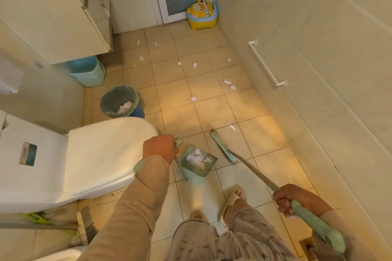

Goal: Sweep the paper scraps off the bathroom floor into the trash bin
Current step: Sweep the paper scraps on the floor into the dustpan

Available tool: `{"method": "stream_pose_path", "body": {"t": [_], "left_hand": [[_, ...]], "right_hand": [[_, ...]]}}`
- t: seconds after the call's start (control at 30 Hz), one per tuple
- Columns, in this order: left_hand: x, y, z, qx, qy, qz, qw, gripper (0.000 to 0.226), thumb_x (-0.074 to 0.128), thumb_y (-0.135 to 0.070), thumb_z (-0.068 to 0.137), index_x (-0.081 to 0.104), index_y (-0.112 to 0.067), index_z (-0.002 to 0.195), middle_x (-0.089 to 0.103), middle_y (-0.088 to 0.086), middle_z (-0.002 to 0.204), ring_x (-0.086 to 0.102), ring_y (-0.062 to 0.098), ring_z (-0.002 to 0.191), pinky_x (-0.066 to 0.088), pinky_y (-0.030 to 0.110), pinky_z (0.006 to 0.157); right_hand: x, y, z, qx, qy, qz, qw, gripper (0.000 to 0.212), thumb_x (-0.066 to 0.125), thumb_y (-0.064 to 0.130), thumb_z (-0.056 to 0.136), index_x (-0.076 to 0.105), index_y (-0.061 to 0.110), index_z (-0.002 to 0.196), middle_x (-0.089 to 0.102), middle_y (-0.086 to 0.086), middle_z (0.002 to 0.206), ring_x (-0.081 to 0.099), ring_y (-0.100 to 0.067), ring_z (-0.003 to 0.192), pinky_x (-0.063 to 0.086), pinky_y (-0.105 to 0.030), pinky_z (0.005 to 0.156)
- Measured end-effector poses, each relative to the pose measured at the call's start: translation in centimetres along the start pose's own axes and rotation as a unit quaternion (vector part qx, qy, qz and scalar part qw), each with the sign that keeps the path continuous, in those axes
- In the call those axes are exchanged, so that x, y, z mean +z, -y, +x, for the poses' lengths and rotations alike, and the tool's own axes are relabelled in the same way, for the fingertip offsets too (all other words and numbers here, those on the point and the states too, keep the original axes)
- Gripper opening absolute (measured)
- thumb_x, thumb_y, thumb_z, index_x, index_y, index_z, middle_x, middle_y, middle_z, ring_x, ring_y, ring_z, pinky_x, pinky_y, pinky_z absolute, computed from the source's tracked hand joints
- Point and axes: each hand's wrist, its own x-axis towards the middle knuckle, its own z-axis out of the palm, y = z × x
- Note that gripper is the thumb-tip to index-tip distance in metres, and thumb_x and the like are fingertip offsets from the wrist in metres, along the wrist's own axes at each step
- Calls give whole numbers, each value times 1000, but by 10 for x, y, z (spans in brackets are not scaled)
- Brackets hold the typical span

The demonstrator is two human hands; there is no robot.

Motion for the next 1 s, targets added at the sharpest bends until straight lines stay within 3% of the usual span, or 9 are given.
{"method": "stream_pose_path", "body": {"t": [0.07,0.17,0.3,0.43,0.53,0.67,0.77,0.87,1.0], "left_hand": [[-6,-9,8,15,-5,16,1000,32,46,-37,95,59,-14,114,65,6,115,62,24,105,48,30,83],[-18,-26,25,20,-11,17,1000,33,45,-37,95,59,-14,114,65,6,114,62,24,105,48,29,82],[-33,-48,49,29,-7,12,999,33,45,-37,95,58,-14,116,64,7,116,61,24,105,48,29,83],[-46,-75,74,34,1,18,999,33,46,-37,95,58,-14,116,64,7,115,62,25,105,48,29,83],[-54,-95,91,28,12,19,999,33,46,-38,94,57,-14,115,64,7,114,61,25,105,47,30,82],[-61,-117,107,17,23,18,999,32,47,-36,94,57,-14,116,64,6,115,61,25,106,47,30,83],[-65,-127,113,14,33,20,999,33,47,-36,95,57,-15,117,63,7,117,60,26,108,47,31,85],[-67,-132,115,3,40,24,999,33,46,-35,95,56,-14,118,63,7,119,60,26,110,47,31,85],[-68,-135,118,4,39,40,998,33,45,-35,96,55,-14,120,63,8,120,60,26,110,48,32,86]], "right_hand": [[-5,9,2,9,-38,-74,996,64,45,-6,87,44,8,24,40,-7,24,40,-14,18,34,-10,31],[-16,27,3,29,-67,-165,984,56,47,-5,86,46,3,30,40,-7,22,39,-14,17,34,-10,35],[-43,54,7,41,-78,-184,979,69,46,-4,88,45,3,20,41,-8,21,40,-15,17,35,-10,34],[-75,86,13,37,-93,-175,979,55,43,-4,91,46,3,37,38,-7,20,37,-13,14,34,-8,32],[-94,111,20,43,-101,-177,978,64,43,-1,93,45,3,29,37,-6,19,35,-13,13,31,-8,31],[-109,146,25,35,-133,-204,969,38,44,1,94,41,4,57,37,-5,16,39,-16,21,31,-18,35],[-117,168,33,20,-139,-224,964,32,44,2,93,40,5,61,38,-3,17,37,-13,15,32,-14,36],[-117,179,46,9,-130,-280,951,40,43,0,92,42,5,53,39,0,15,46,-17,33,34,-21,43],[-114,174,60,2,-95,-367,926,39,43,-3,87,44,7,49,45,3,20,52,-14,40,39,-21,53]]}}
